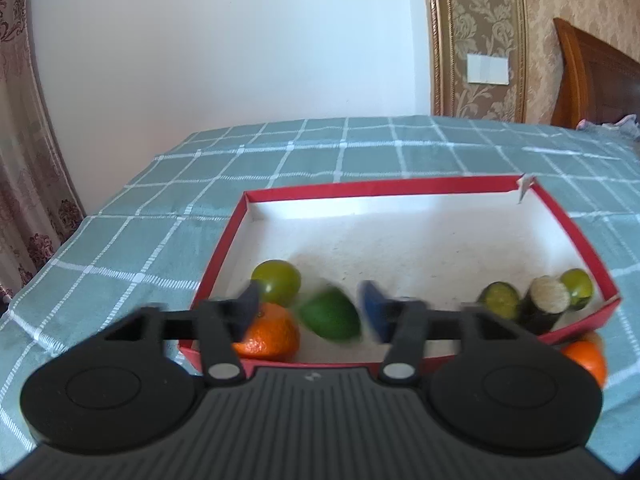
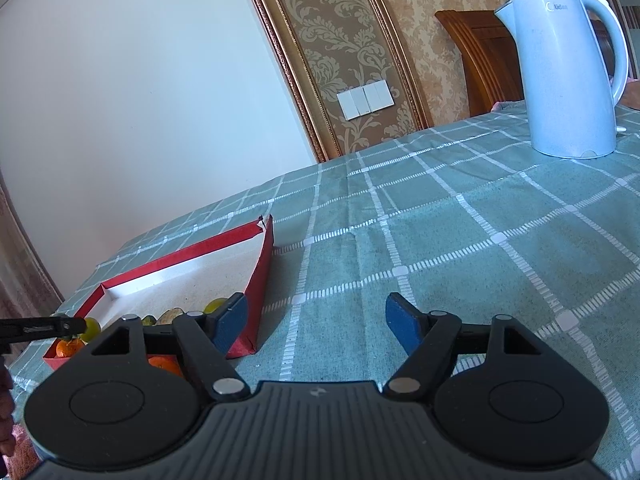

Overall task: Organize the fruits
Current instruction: 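Carry the green pepper piece into the tray and open the left gripper, then move the right gripper to the mandarin and close on it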

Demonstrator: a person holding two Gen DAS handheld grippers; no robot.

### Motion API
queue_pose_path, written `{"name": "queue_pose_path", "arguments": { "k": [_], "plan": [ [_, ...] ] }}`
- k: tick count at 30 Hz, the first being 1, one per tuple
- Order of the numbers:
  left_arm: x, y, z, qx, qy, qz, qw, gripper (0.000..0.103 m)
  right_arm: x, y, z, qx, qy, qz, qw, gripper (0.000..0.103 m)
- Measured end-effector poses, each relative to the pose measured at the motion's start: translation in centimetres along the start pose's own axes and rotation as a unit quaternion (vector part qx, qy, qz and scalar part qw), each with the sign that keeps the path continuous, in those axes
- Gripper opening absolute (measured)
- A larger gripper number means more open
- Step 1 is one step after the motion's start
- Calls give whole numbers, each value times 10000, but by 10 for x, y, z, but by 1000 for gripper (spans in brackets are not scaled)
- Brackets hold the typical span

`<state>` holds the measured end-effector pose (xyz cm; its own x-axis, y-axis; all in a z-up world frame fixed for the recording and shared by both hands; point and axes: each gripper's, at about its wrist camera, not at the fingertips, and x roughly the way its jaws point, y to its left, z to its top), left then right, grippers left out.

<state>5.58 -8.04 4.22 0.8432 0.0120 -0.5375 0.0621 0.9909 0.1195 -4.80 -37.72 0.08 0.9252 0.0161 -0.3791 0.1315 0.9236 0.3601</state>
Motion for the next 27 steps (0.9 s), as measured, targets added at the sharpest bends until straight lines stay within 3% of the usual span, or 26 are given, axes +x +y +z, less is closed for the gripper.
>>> {"name": "queue_pose_path", "arguments": {
  "k": [2, 9, 18, 21, 27],
  "plan": [
    [-2, 3, -4, 6, -102, 82, 9999, 92, 0, 0, 0, 2, 15, 0, 10000, 77],
    [-30, 29, -22, -248, -212, -6, 9995, 103, -1, -1, 1, 20, -3, -5, 10000, 77],
    [-43, 71, -63, -393, -213, 460, 9979, 103, -2, 4, 1, -125, -15, 50, 9999, 77],
    [-37, 76, -72, -446, -150, 579, 9972, 103, -7, 17, 1, -480, -33, 61, 9988, 77],
    [-35, 85, -73, -695, -116, 459, 9965, 103, -27, 57, -5, -1272, 8, 342, 9913, 77]
  ]
}}
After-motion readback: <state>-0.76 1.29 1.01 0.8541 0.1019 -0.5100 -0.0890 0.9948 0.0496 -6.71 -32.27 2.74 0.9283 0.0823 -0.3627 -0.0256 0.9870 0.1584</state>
